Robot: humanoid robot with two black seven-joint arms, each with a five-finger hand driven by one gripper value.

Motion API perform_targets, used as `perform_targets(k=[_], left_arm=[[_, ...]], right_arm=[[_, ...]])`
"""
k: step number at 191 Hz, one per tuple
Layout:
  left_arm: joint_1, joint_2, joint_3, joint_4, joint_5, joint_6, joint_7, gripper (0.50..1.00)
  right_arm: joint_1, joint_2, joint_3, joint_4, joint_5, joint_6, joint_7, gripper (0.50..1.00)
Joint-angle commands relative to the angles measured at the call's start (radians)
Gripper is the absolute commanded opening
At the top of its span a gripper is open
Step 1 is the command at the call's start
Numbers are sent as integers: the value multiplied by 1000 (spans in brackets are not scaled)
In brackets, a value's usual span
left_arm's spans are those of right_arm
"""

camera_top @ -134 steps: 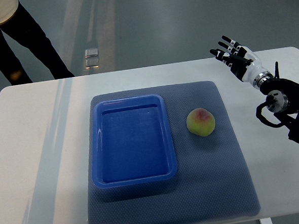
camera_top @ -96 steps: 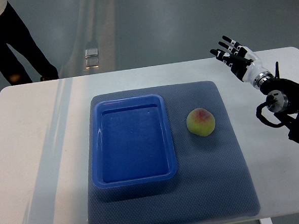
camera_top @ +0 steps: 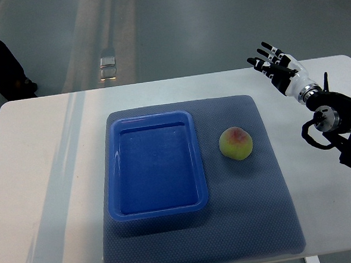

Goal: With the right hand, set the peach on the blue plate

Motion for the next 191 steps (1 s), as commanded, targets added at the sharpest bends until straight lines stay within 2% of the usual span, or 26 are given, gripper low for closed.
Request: perform_targets(k=[1, 191], left_arm=[[0, 0, 0, 0, 0, 0, 0, 1000], [0, 0, 2, 2, 0, 0, 0, 1000]], right_arm=[[1, -1, 0, 0, 0, 4, -3, 934], [9, 9, -20, 9, -60, 8, 5, 934]])
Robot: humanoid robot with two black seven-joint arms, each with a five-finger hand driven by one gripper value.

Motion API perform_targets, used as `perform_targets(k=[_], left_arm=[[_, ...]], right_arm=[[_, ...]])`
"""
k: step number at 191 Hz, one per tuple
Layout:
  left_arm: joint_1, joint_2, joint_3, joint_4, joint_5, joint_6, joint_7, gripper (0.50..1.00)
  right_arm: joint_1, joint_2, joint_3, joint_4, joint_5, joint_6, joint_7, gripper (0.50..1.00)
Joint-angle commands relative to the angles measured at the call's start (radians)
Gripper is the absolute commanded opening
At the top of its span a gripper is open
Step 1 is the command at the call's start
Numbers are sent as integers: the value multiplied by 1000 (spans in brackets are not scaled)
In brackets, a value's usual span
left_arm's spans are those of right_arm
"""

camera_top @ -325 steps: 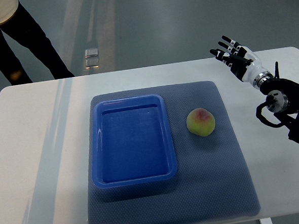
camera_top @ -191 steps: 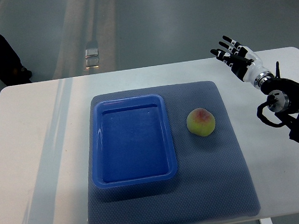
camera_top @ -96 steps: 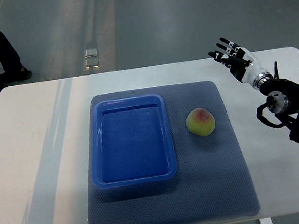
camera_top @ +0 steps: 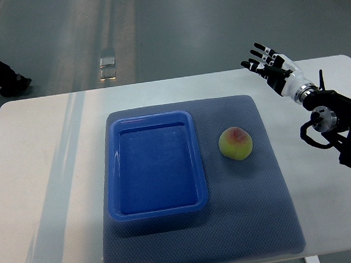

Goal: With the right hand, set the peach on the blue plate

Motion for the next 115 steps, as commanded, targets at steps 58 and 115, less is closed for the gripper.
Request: perform_targets(k=[58, 115], left_arm=[[0, 0, 2, 0, 0, 0, 0, 1000], [-2, 0, 3, 1, 0, 0, 0, 1000]], right_arm=[[4, 1, -5, 2, -146, 18, -1, 932], [70, -32, -8, 8, -503, 130, 39, 932]])
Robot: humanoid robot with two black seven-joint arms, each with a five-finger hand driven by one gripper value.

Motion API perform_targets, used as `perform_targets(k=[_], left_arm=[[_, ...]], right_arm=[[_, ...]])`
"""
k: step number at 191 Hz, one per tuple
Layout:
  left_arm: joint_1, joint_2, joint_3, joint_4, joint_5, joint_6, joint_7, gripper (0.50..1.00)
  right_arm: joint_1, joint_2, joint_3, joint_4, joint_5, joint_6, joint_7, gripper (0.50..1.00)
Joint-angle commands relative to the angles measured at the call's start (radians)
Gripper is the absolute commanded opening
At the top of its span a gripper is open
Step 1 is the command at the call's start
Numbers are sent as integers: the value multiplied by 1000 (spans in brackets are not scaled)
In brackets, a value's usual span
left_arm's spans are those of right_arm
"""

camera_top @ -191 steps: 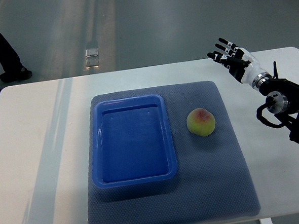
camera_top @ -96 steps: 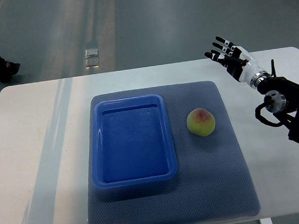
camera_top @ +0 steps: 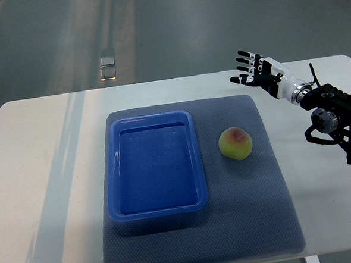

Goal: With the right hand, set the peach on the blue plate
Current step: 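Reach the right hand down over the peach and open fingers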

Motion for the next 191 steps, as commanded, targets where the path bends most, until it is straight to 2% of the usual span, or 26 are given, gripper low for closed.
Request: perform_targets(k=[1, 23, 24, 36, 50, 62, 72, 73, 109, 119, 120, 122, 145, 154, 191], left_arm=[[0, 0, 1, 1, 0, 0, 0, 1000], [0, 0, 1, 1, 0, 0, 0, 1000], [0, 0, 1, 1, 0, 0, 0, 1000], [0, 0, 1, 1, 0, 0, 0, 1000], [0, 0, 1, 1, 0, 2, 0, 1000], [0, 0, 1, 1, 0, 5, 0, 1000], [0, 0, 1, 1, 0, 5, 0, 1000], [0, 0, -1, 1, 0, 5, 0, 1000], [0, 0, -1, 1, 0, 8, 0, 1000], [0, 0, -1, 1, 0, 8, 0, 1000], [0, 0, -1, 3, 0, 11, 0, 1000], [0, 0, -1, 3, 0, 11, 0, 1000], [0, 0, -1, 3, 0, 11, 0, 1000], [2, 0, -1, 3, 0, 11, 0, 1000], [0, 0, -1, 3, 0, 11, 0, 1000]], right_arm=[[34, -19, -2, 4, -137, 41, 29, 932], [68, -40, -7, 29, -245, 78, 42, 932], [86, -49, -7, 56, -307, 101, 42, 932], [94, -71, -8, 96, -370, 118, 43, 932], [103, -89, -21, 146, -436, 119, 46, 932], [107, -108, -51, 196, -537, 119, 74, 932], [107, -108, -51, 196, -538, 119, 74, 932], [120, -121, -74, 228, -633, 119, 106, 932], [124, -134, -119, 305, -958, 109, 220, 932], [124, -134, -119, 305, -958, 109, 220, 932], [124, -132, -119, 305, -1014, 109, 244, 932], [124, -132, -119, 305, -1025, 109, 250, 932], [126, -132, -120, 307, -1062, 112, 269, 932], [126, -146, -129, 336, -1120, 119, 296, 932], [127, -193, -163, 408, -1142, 122, 297, 932]])
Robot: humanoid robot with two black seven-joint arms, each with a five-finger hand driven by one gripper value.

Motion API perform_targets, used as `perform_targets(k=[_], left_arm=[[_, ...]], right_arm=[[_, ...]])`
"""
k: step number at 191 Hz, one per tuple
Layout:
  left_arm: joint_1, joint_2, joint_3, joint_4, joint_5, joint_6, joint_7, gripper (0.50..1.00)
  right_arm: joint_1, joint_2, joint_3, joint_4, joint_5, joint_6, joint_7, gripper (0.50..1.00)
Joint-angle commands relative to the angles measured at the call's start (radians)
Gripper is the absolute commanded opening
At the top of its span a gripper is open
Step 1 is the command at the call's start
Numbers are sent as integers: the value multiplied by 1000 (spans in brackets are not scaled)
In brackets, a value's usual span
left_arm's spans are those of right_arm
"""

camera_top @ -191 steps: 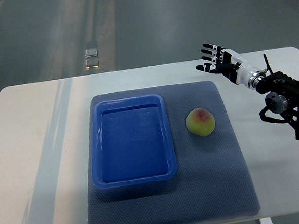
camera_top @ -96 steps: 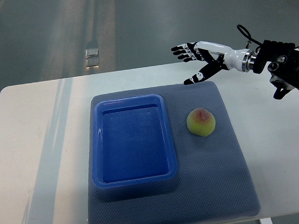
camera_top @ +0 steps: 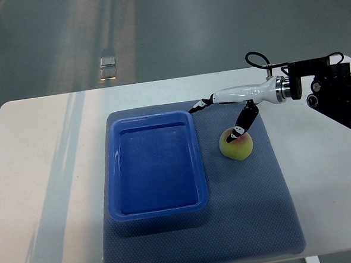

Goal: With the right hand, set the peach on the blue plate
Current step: 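Reach the right hand down over the peach and open fingers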

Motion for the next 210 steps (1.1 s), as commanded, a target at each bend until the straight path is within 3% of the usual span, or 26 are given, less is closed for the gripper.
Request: perform_targets(k=[1, 43, 147, 163, 164, 172, 182, 191, 192, 194, 205, 210], left_arm=[[-1, 0, 0, 0, 0, 0, 0, 1000], [-1, 0, 0, 0, 0, 0, 0, 1000], [-1, 0, 0, 0, 0, 0, 0, 1000], [-1, 0, 0, 0, 0, 0, 0, 1000], [-1, 0, 0, 0, 0, 0, 0, 1000], [-1, 0, 0, -2, 0, 0, 0, 1000], [0, 0, 0, 0, 0, 0, 0, 1000], [0, 0, 0, 0, 0, 0, 0, 1000], [-1, 0, 0, 0, 0, 0, 0, 1000], [-1, 0, 0, -2, 0, 0, 0, 1000], [-1, 0, 0, -2, 0, 0, 0, 1000], [-1, 0, 0, -2, 0, 0, 0, 1000]], right_arm=[[0, -19, -11, 30, -6, 2, 1, 932], [-3, -65, -48, 79, -32, 21, 1, 932], [-26, -57, -86, 50, -222, -58, 1, 926], [-30, -54, -91, 46, -236, -65, 1, 905], [-32, -51, -92, 37, -245, -79, 1, 867], [-32, -49, -92, 28, -256, -88, -16, 834], [-32, -48, -92, 23, -262, -96, -28, 795], [-32, -48, -92, 23, -262, -96, -28, 795], [-30, -48, -91, 23, -262, -96, -28, 738], [-30, -48, -91, 23, -262, -96, -28, 719], [-29, -48, -91, 22, -262, -96, -30, 633], [-29, -48, -91, 22, -262, -96, -30, 633]])
